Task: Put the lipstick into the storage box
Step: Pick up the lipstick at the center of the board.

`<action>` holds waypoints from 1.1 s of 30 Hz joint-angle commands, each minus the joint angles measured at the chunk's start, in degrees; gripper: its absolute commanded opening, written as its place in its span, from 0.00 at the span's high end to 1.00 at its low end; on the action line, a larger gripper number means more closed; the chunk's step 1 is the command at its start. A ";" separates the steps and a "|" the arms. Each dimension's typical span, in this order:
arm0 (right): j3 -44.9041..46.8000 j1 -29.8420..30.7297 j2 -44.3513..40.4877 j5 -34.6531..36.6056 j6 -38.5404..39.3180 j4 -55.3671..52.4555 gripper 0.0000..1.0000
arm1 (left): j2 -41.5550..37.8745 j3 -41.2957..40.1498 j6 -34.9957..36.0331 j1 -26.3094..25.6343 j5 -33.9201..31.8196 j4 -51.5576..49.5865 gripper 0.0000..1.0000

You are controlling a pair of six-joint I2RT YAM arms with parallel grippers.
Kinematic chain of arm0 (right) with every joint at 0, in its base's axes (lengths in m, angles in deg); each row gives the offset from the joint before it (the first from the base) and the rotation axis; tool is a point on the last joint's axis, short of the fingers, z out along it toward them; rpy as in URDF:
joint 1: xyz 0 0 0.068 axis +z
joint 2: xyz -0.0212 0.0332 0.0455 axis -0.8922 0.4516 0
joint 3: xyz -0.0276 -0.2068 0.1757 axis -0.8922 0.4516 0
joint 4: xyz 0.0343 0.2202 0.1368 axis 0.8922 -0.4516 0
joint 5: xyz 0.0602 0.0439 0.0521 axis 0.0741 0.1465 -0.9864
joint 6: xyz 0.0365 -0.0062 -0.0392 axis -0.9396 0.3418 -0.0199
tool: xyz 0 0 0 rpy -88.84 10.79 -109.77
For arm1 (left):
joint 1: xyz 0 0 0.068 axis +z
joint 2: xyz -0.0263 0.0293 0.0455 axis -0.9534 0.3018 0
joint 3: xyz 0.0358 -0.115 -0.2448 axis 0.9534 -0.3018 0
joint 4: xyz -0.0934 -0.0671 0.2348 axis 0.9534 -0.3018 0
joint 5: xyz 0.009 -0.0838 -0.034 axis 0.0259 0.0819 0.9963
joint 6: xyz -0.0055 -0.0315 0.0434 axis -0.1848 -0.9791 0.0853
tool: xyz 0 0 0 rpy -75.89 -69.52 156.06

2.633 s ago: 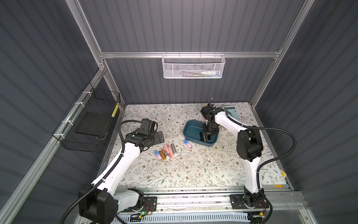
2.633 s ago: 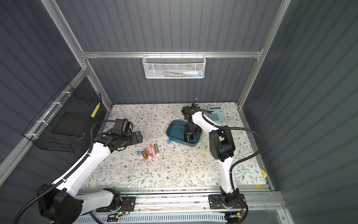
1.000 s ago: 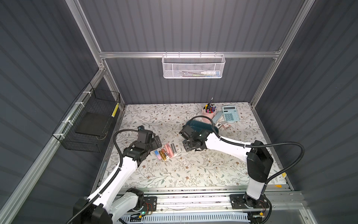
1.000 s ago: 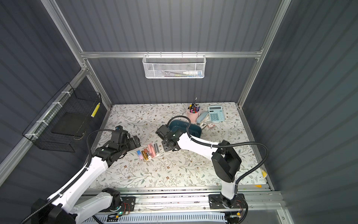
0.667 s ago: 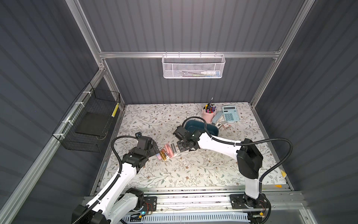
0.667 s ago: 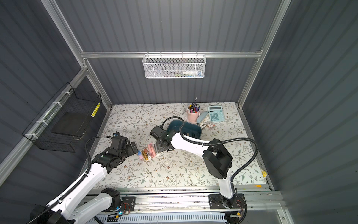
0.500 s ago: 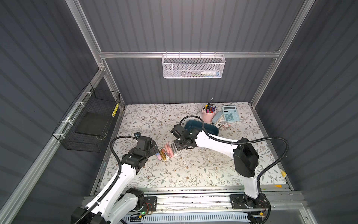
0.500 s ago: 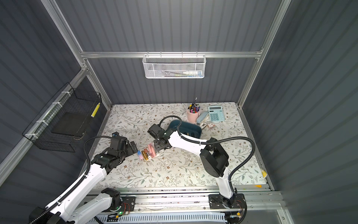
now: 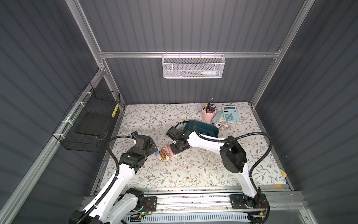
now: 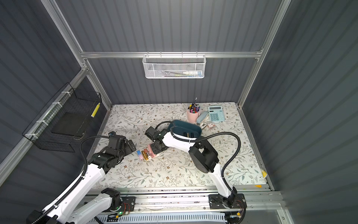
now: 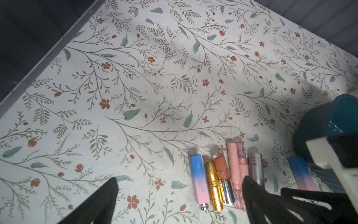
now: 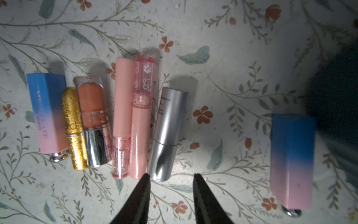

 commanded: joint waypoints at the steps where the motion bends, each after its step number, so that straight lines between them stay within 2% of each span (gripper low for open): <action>1: -3.37 0.16 1.39 -0.82 1.65 -1.63 0.62 | -1.88 2.00 -1.39 -0.16 -1.44 -3.47 0.00; 9: -6.51 -0.62 4.22 -1.41 1.63 -3.33 0.61 | -1.00 0.95 -0.33 -0.16 -1.36 -1.73 0.00; 22: -5.87 -1.18 5.88 -1.25 1.14 -4.02 0.61 | 0.20 -1.41 -0.58 -0.16 1.27 2.80 0.00; 33: -10.86 -1.90 10.51 -1.28 2.02 -6.03 0.61 | 0.38 -1.64 -0.38 -0.16 1.60 2.86 0.00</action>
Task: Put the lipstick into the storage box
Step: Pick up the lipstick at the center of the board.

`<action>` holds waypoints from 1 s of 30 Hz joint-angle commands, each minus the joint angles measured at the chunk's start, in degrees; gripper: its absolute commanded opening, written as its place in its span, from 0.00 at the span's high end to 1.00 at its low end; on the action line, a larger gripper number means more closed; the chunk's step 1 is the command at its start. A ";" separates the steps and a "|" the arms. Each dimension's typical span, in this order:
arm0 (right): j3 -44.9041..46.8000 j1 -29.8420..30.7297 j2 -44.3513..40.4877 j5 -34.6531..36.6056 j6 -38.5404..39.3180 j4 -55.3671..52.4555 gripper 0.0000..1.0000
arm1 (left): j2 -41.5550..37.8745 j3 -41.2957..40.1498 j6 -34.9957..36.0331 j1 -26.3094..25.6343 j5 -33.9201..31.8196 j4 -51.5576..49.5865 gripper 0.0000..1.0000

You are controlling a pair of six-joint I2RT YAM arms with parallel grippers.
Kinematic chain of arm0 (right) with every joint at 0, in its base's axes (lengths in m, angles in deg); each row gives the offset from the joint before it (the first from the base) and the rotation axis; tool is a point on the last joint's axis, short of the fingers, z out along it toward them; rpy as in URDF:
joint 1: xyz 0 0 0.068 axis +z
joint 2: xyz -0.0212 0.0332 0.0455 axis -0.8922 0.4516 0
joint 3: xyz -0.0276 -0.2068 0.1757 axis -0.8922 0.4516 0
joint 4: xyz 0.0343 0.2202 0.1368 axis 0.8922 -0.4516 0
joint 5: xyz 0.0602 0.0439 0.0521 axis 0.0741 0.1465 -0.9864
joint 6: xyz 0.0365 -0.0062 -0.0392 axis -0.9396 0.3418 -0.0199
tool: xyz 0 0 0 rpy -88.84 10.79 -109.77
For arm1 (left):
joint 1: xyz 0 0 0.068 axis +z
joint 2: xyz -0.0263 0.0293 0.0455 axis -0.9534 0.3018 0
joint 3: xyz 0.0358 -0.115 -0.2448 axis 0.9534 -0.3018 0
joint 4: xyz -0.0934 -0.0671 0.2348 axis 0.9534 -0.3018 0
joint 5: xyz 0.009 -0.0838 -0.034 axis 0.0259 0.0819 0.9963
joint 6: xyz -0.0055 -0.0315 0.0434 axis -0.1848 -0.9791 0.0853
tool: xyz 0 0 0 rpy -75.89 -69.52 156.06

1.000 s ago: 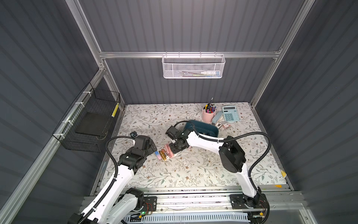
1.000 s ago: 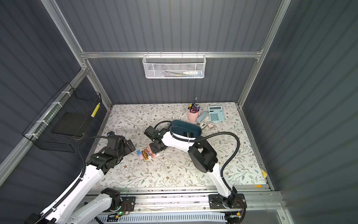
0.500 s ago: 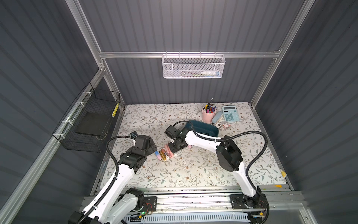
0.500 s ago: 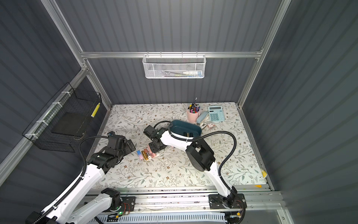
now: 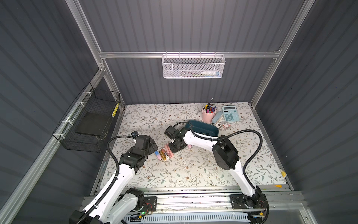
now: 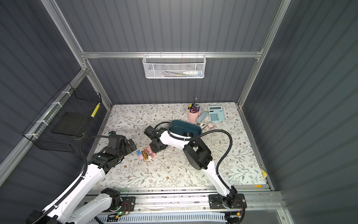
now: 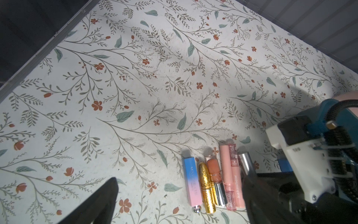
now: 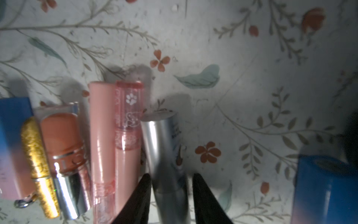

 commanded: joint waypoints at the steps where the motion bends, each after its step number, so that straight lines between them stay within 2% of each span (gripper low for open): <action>1: -2.09 -0.41 2.21 -0.04 0.76 -2.62 0.61 | -0.19 -1.05 0.14 -0.16 0.20 0.24 0.00; 6: -3.77 -0.68 3.44 0.05 1.45 -3.42 0.62 | 0.44 -1.16 0.38 -0.16 0.20 0.64 0.00; 12: -4.25 -0.85 3.98 1.78 1.15 -5.06 0.75 | 1.30 -0.37 0.49 -0.16 0.66 1.07 0.00; 17: -3.09 -0.78 3.00 3.41 1.21 -6.50 0.81 | 1.40 -0.11 0.74 -0.12 1.10 1.01 0.00; 24: 1.35 -0.81 -4.25 5.87 1.81 -5.87 0.82 | 0.27 0.39 0.96 -0.16 0.70 -0.23 0.00; 30: -0.71 -1.51 -9.30 9.52 3.47 -8.49 0.81 | -0.69 0.94 1.19 -0.14 0.30 -0.97 0.00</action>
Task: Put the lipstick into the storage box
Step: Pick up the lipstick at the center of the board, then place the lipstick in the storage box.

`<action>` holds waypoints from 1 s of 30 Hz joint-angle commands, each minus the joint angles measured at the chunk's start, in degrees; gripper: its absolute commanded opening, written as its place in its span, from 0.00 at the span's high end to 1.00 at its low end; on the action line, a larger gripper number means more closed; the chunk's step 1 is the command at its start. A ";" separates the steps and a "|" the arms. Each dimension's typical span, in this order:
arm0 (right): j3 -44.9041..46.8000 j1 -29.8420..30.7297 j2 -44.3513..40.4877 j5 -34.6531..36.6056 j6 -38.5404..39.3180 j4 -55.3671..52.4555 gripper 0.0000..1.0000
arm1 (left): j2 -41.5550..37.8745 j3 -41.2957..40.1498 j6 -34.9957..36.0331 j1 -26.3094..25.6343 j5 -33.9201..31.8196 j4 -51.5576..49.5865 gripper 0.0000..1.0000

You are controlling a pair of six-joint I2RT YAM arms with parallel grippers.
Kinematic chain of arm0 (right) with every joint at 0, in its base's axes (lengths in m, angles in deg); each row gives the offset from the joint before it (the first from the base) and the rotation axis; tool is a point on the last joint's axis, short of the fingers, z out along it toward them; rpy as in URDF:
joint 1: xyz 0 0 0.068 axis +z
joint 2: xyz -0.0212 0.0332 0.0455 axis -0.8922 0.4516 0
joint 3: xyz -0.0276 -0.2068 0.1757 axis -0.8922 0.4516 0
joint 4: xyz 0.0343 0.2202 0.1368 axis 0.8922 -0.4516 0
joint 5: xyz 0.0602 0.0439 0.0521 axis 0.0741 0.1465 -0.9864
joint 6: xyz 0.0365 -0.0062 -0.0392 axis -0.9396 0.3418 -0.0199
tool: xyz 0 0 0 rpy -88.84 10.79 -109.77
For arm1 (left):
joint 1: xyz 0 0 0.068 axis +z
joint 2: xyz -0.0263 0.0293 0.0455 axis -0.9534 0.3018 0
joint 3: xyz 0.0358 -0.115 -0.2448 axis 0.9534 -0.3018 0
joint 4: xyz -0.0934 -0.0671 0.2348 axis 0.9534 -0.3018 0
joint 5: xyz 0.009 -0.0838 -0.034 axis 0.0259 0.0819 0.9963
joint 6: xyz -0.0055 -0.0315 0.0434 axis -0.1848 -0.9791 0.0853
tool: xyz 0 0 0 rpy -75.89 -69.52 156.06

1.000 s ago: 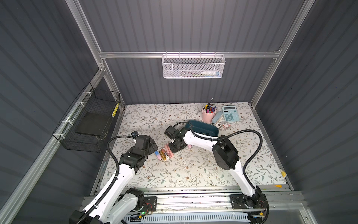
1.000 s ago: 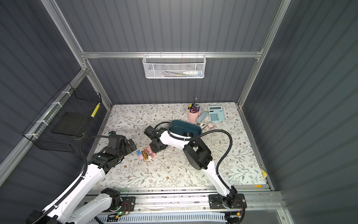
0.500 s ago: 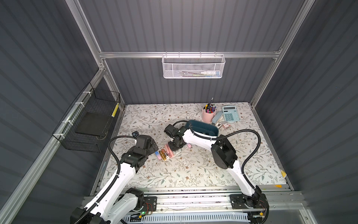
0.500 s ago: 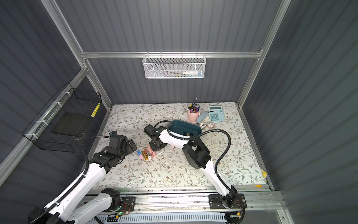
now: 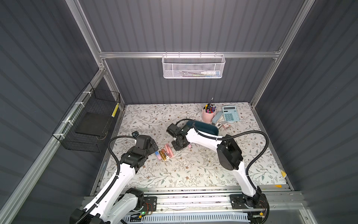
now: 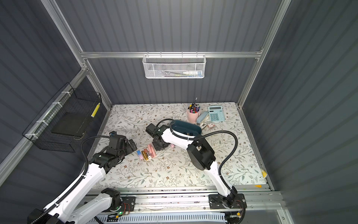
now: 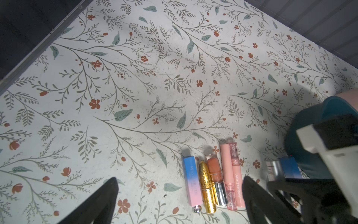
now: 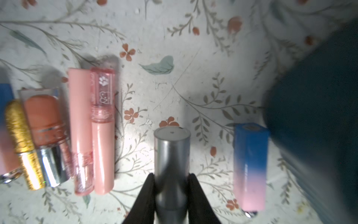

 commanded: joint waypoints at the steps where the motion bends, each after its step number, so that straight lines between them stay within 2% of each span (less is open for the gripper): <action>1: -2.21 -1.00 -4.19 3.66 1.51 -3.14 0.81 | -1.32 1.30 0.97 -0.16 -0.19 -1.56 0.00; 7: -2.86 -4.13 -8.68 6.22 2.58 -4.13 0.81 | -1.46 1.32 1.33 -0.16 -0.59 -1.49 0.00; 15: 1.27 -12.78 -11.28 6.19 2.70 -2.35 0.80 | 0.77 2.04 2.05 -0.17 -0.52 -0.46 0.00; 24: 4.51 -20.82 -7.91 3.60 2.25 1.16 0.80 | 5.02 2.27 2.16 -0.16 0.93 1.81 0.00; 30: 6.49 -23.26 -5.08 1.93 2.06 3.31 0.80 | 7.17 2.40 2.05 -0.16 1.66 2.87 0.00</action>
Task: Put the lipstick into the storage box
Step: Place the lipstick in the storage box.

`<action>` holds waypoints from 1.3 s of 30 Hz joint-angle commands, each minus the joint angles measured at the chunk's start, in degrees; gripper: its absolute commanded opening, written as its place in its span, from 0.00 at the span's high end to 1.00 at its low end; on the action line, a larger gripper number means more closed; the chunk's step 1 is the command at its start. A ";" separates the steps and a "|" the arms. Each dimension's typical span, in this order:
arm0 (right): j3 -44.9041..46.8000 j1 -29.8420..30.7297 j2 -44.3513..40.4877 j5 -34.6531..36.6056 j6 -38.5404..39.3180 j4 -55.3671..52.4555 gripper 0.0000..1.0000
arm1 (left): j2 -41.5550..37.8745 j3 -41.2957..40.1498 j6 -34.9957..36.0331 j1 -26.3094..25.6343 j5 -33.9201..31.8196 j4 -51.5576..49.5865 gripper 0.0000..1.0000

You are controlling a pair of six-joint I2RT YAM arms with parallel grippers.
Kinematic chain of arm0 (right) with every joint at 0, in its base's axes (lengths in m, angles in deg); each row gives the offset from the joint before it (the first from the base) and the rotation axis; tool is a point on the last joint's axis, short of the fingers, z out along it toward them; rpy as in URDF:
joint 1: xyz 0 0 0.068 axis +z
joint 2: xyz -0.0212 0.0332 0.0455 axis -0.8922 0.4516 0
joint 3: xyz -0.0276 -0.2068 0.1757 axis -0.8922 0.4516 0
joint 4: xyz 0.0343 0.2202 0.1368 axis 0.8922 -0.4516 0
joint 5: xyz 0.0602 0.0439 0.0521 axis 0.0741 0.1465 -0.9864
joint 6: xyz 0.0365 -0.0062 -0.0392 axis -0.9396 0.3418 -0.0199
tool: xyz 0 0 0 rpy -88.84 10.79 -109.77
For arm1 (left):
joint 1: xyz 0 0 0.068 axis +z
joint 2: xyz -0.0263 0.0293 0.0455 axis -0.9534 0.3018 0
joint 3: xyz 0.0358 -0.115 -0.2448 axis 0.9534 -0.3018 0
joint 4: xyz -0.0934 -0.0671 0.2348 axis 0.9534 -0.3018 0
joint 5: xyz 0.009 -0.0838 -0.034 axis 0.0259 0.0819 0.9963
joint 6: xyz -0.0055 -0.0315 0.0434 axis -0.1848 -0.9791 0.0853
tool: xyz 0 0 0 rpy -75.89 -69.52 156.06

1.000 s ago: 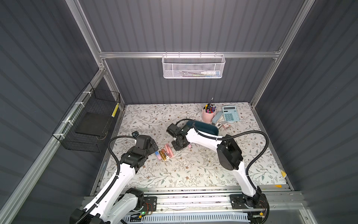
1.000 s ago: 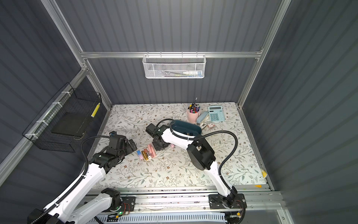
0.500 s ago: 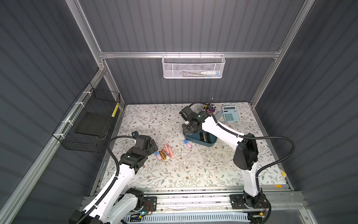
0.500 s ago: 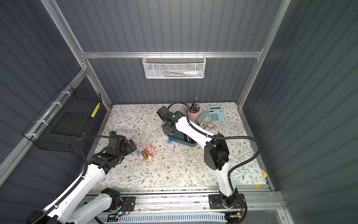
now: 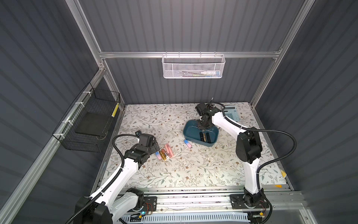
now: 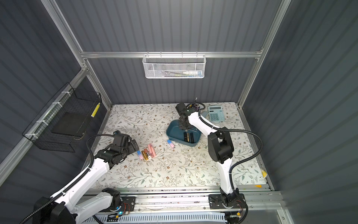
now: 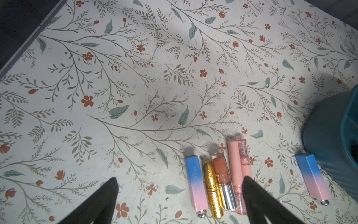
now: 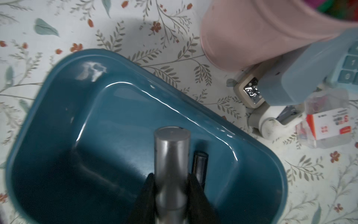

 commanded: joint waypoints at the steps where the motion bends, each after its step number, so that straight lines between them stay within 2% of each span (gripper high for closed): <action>1: 1.32 -0.61 2.00 -1.64 -0.02 0.96 0.80 | 0.79 1.95 0.61 -0.16 0.98 1.02 0.00; 9: 3.10 -1.76 3.78 -2.03 -0.06 2.00 0.79 | 2.13 2.39 0.26 -0.16 1.62 1.69 0.00; 14: 4.35 -1.79 3.09 -1.76 -0.10 2.34 0.68 | 2.40 2.53 0.35 -0.12 1.76 1.70 0.00; 22: 6.16 -1.12 -1.90 0.45 0.76 2.04 0.62 | 1.48 2.68 0.26 -0.16 2.03 1.38 0.00; 31: 4.22 7.37 -6.28 3.55 1.22 -0.36 0.60 | -1.44 1.64 -0.21 -0.16 1.88 -0.10 0.00; 39: -4.02 16.97 -0.40 -0.60 0.16 -1.92 0.60 | -6.12 0.57 -0.92 -0.11 0.96 -3.36 0.00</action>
